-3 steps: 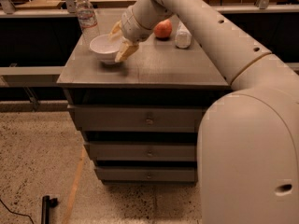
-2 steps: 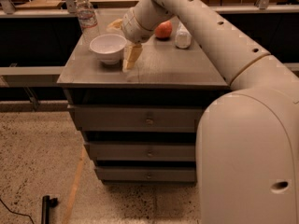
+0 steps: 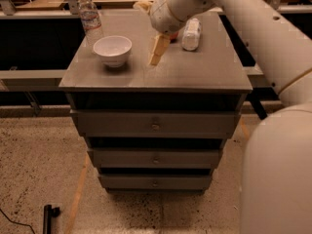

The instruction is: Move white bowl near water bottle

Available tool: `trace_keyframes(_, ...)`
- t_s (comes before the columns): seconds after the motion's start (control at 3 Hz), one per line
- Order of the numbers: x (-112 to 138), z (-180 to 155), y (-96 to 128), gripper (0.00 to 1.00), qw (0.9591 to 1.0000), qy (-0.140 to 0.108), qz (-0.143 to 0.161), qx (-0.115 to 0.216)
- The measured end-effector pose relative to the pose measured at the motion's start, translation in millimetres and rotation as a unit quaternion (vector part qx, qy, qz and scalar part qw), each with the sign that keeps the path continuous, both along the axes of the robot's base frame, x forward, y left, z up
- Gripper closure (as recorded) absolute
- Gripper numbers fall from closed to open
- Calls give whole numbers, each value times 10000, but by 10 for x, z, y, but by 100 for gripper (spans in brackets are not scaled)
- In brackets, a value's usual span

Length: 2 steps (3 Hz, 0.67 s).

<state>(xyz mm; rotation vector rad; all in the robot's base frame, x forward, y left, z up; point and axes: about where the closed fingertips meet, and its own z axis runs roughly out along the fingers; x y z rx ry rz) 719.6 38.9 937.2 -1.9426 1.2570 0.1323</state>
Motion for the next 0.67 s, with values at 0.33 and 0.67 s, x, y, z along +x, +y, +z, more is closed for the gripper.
trace_keyframes(0.33,-175,466,-743,0,9938,150,-821,729)
trace_keyframes(0.67,-192,445,-875,0,9926,201,-922,769)
